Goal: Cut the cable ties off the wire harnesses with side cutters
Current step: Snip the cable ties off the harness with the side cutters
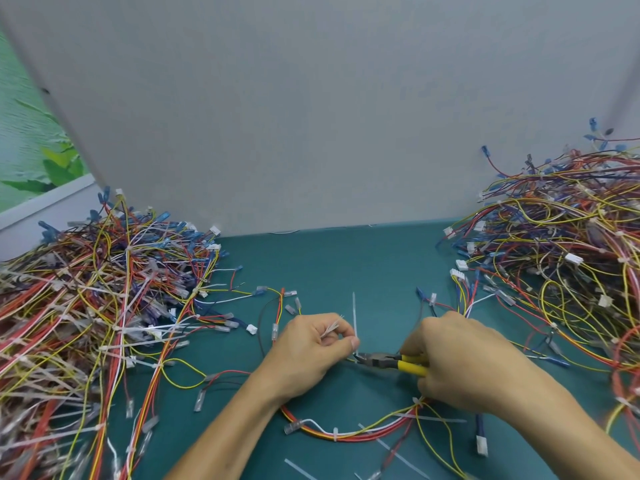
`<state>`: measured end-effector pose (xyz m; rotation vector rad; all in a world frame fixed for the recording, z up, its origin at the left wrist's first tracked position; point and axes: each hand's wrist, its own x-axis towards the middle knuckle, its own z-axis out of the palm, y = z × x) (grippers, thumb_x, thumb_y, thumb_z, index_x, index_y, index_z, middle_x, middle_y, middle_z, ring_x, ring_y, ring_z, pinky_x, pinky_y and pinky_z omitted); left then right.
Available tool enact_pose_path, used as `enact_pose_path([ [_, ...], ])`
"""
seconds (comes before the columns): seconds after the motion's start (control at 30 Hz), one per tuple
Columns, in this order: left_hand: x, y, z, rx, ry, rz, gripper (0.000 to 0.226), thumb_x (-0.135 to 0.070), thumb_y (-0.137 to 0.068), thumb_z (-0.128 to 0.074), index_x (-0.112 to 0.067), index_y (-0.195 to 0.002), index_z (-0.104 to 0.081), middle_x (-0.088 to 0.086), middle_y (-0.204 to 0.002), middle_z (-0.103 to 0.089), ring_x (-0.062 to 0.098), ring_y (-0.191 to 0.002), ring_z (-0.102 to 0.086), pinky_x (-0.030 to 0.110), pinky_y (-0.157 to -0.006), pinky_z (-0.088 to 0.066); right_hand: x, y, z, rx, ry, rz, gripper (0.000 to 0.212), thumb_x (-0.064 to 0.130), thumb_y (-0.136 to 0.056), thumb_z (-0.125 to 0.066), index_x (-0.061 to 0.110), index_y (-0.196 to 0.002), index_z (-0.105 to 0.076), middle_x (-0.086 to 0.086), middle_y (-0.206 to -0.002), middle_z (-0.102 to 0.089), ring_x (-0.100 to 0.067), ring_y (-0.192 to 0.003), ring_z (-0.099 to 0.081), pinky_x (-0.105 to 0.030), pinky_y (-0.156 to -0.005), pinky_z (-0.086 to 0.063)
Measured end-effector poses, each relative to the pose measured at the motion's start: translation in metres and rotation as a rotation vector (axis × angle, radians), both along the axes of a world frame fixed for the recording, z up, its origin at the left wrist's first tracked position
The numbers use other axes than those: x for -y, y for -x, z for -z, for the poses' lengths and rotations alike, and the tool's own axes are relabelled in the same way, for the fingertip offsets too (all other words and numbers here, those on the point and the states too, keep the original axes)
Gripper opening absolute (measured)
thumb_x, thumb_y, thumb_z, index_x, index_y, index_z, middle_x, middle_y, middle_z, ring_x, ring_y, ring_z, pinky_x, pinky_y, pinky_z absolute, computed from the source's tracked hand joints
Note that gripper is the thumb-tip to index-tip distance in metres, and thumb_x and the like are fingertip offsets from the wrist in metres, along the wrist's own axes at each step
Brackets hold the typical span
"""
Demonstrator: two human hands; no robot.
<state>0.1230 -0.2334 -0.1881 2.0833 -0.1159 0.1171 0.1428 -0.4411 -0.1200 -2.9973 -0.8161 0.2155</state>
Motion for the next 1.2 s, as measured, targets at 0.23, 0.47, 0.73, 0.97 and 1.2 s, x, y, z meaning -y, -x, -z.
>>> enact_pose_path([
  [0.23,0.001,0.001,-0.001,0.002,-0.030,0.019,0.013,-0.031,-0.081,-0.065,-0.020,-0.075,-0.064,-0.009,-0.048,-0.029,0.012,-0.050,-0.025,0.027,-0.051,-0.022,0.002,0.000,-0.002,-0.006,0.032,-0.030,0.017,0.020,-0.074,-0.057,0.020,-0.062,-0.045,0.003,-0.067,-0.041,-0.015,-0.055,-0.038,-0.025,-0.044,-0.024],
  [0.47,0.001,0.004,-0.005,0.010,-0.069,0.035,0.014,-0.020,-0.086,-0.067,-0.014,-0.074,-0.064,-0.010,-0.048,-0.029,0.008,-0.049,-0.025,0.021,-0.049,-0.023,0.002,-0.001,-0.001,0.018,0.022,-0.056,0.028,0.020,-0.076,-0.057,0.022,-0.057,-0.037,0.004,-0.066,-0.035,-0.024,-0.065,-0.040,-0.026,-0.044,-0.021],
  [0.73,0.002,0.004,-0.005,0.006,-0.094,0.040,0.012,-0.018,-0.086,-0.066,-0.015,-0.075,-0.065,-0.010,-0.047,-0.032,0.008,-0.048,-0.027,0.020,-0.048,-0.024,0.002,0.001,0.001,0.035,0.050,-0.084,0.031,0.021,-0.078,-0.059,0.023,-0.057,-0.035,0.004,-0.068,-0.031,-0.028,-0.072,-0.041,-0.025,-0.045,-0.020],
  [0.97,0.000,0.003,-0.005,-0.007,-0.025,0.026,0.014,-0.024,-0.084,-0.065,-0.018,-0.072,-0.062,-0.007,-0.052,-0.030,0.010,-0.050,-0.025,0.022,-0.049,-0.023,-0.002,0.002,0.010,0.047,0.019,-0.101,0.012,0.019,-0.077,-0.057,0.021,-0.071,-0.047,0.003,-0.067,-0.035,-0.029,-0.072,-0.044,-0.025,-0.046,-0.020],
  [1.2,0.004,0.017,-0.052,-0.011,0.167,-0.026,0.008,-0.017,-0.074,-0.047,-0.019,-0.067,-0.046,0.000,-0.059,-0.037,0.018,-0.060,-0.029,0.037,-0.059,-0.026,0.033,-0.026,-0.018,0.065,-0.294,0.088,0.025,0.038,-0.083,-0.064,0.024,-0.072,-0.047,0.006,-0.072,-0.053,-0.022,-0.075,-0.049,-0.032,-0.063,-0.038],
])
